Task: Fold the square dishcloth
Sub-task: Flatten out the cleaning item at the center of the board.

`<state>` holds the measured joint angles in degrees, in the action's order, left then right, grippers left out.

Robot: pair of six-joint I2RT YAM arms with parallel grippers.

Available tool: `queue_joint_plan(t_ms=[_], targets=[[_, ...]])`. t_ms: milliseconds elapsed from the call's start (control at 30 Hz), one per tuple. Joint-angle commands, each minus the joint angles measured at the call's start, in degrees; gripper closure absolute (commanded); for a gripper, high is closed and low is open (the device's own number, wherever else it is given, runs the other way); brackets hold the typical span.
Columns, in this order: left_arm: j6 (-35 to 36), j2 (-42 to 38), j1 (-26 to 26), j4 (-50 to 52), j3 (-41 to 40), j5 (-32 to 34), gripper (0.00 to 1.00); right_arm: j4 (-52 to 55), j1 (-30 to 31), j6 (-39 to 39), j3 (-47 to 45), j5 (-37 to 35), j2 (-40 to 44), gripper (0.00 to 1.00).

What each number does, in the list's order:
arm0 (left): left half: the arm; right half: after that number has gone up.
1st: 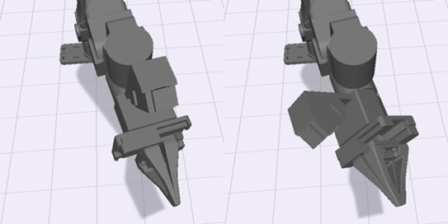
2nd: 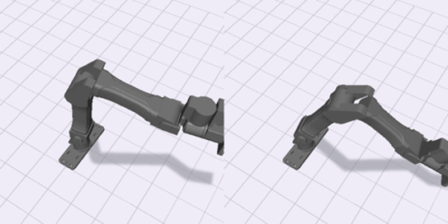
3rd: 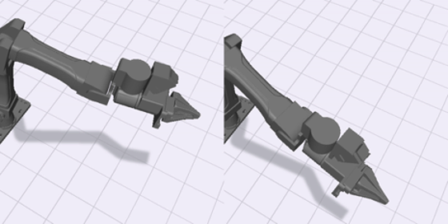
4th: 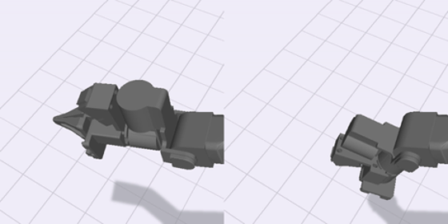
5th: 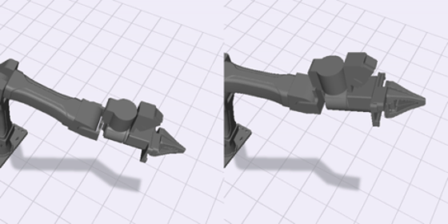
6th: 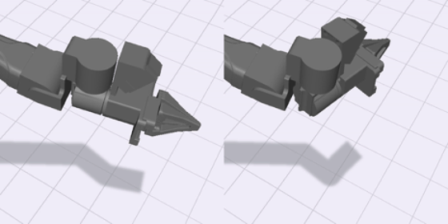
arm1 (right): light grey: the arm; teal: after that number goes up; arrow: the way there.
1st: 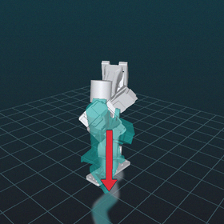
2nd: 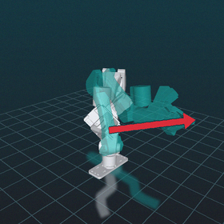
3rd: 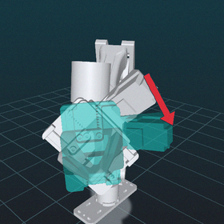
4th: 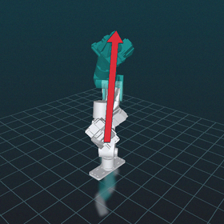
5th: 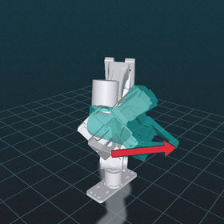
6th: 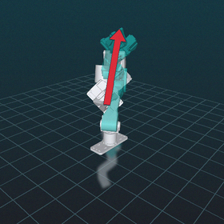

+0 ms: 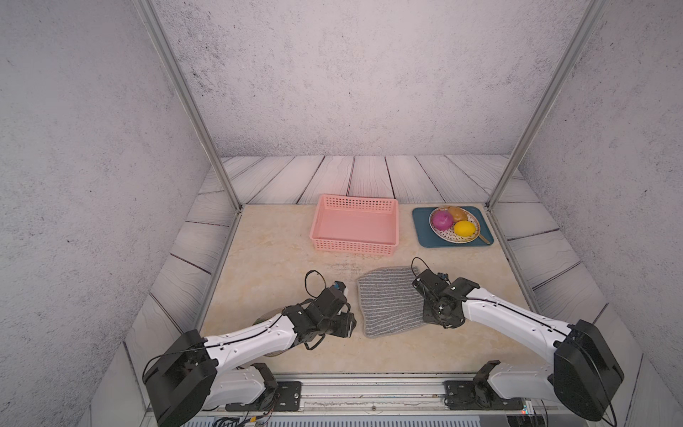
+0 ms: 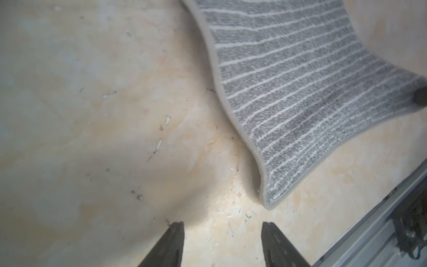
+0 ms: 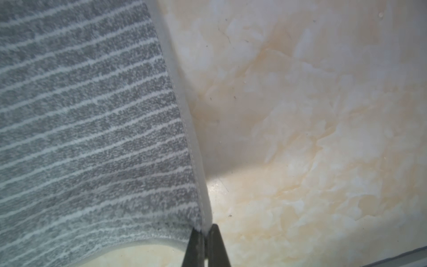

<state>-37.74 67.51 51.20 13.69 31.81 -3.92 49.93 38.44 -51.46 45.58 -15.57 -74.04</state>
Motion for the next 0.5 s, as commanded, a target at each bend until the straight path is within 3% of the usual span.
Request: queue_joint_plan(t_ms=[0, 100, 300, 400, 467], targets=[[-0.47, -1.98, 0.13, 3.70, -0.45, 4.79, 0.37, 0.74, -0.12, -1.12, -0.70, -0.73, 0.04, 1.00], [0.91, -1.67, 0.08, 2.84, 0.26, 6.19, 0.35, -0.42, -0.12, -0.61, -0.62, 0.22, -0.73, 0.98], [3.83, 2.25, -2.68, 0.88, 5.42, 8.81, 0.34, 4.02, -0.12, -1.60, 1.77, -7.24, 0.99, 0.50], [3.62, 5.34, -7.50, -3.85, 7.29, 4.32, 0.35, 3.09, -0.22, -0.21, 3.33, -10.67, 3.07, 0.38], [3.17, 7.46, -10.27, -7.04, 8.38, -0.26, 0.35, 0.89, -0.92, 1.99, 4.30, -11.05, 3.20, 0.36]])
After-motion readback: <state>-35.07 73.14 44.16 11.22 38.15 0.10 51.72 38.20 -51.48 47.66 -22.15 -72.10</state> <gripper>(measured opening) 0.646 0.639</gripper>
